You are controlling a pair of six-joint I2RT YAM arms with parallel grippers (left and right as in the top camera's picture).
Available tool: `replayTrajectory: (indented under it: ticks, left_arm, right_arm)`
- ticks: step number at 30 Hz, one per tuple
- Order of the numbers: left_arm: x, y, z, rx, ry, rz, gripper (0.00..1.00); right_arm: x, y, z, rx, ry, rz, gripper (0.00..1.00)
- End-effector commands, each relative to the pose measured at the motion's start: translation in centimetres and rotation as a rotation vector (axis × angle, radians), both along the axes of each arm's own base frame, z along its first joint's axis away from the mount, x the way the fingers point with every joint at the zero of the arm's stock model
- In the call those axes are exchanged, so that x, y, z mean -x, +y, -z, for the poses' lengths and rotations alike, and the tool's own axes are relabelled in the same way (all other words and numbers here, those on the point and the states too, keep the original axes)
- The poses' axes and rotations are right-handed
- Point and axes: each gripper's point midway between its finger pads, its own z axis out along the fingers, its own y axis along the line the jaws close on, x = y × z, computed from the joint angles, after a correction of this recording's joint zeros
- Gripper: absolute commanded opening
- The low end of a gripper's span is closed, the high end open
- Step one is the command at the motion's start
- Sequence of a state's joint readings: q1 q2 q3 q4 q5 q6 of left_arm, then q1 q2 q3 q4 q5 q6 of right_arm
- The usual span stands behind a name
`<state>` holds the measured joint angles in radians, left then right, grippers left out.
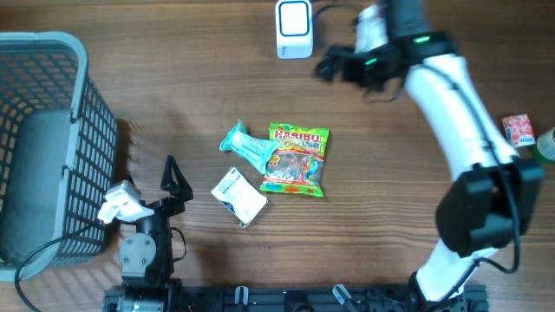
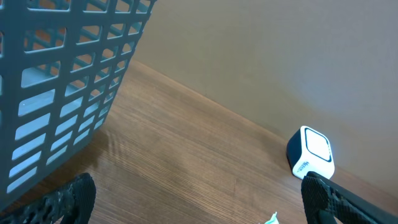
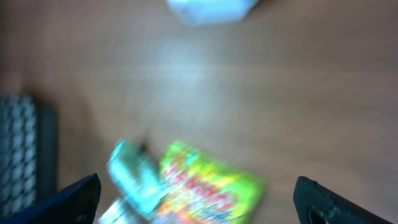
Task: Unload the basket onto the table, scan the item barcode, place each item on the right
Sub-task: 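Carry the Kleenex pack to the right edge and release it, then reach the right gripper to the Haribo bag and grasp it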
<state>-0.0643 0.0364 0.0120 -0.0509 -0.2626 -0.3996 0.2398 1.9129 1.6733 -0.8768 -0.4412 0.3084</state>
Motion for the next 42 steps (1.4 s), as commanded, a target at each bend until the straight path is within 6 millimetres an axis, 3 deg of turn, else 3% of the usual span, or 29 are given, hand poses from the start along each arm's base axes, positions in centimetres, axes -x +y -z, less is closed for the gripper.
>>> replayTrajectory:
  ticks: [1,3,7,14,20,23,24,25,27,29,31,33,34,38,40,42]
  left_arm:
    - [0.0,0.0,0.1,0.006,-0.001,0.0,1.0]
    - [0.0,0.0,0.1,0.005,-0.001,0.0,1.0]
    - [0.0,0.0,0.1,0.006,-0.001,0.0,1.0]
    - [0.0,0.0,0.1,0.005,-0.001,0.0,1.0]
    - [0.0,0.0,0.1,0.005,-0.001,0.0,1.0]
    - [0.0,0.0,0.1,0.006,-0.001,0.0,1.0]
    - [0.0,0.0,0.1,0.005,-0.001,0.0,1.0]
    - [0.0,0.0,0.1,0.005,-0.001,0.0,1.0]
    - [0.0,0.0,0.1,0.005,-0.001,0.0,1.0]
    - [0.0,0.0,0.1,0.005,-0.001,0.0,1.0]
    - [0.0,0.0,0.1,0.005,-0.001,0.0,1.0]
    - [0.0,0.0,0.1,0.005,-0.001,0.0,1.0]
    - [0.0,0.0,0.1,0.005,-0.001,0.0,1.0]
    - [0.0,0.0,0.1,0.006,-0.001,0.0,1.0]
    - [0.0,0.0,0.1,0.006,-0.001,0.0,1.0]
    - [0.0,0.0,0.1,0.006,-0.001,0.0,1.0]
  right_arm:
    - [5.7,5.8,5.4,0.08,0.175,-0.071,1.0]
    - [9.0,7.0,8.2,0.243,0.176,-0.144,1.0]
    - [12.4,7.5,10.9,0.431,0.183,-0.083,1.0]
    - [12.0,6.0,12.1,0.593,0.112,0.008,1.0]
    - [14.5,7.5,17.7,0.555,0.295,-0.068,0.99]
    - [14.4,6.9,18.3,0.549,0.336,-0.043,0.56]
    - [14.3,6.8,18.3,0.53,0.354,-0.032,0.13]
    - [14.3,6.4,18.1,0.508,0.387,-0.021,0.04]
    - [14.3,6.4,17.0,0.439,0.459,-0.035,0.04]
    - [14.2,8.2,13.9,0.237,0.509,-0.191,0.04]
    - [14.9,10.2,8.4,-0.09,0.564,-0.361,0.04]
    - [15.1,10.5,2.2,-0.443,0.62,-0.42,0.04]
    - [14.7,10.0,1.0,-0.52,0.629,-0.41,0.04]
    - [9.9,7.4,1.5,-0.559,0.43,-0.382,0.04]
    - [8.3,7.5,1.7,-0.587,0.489,-0.275,0.04]
    - [7.6,9.2,-0.9,-0.78,0.499,-0.311,0.04]
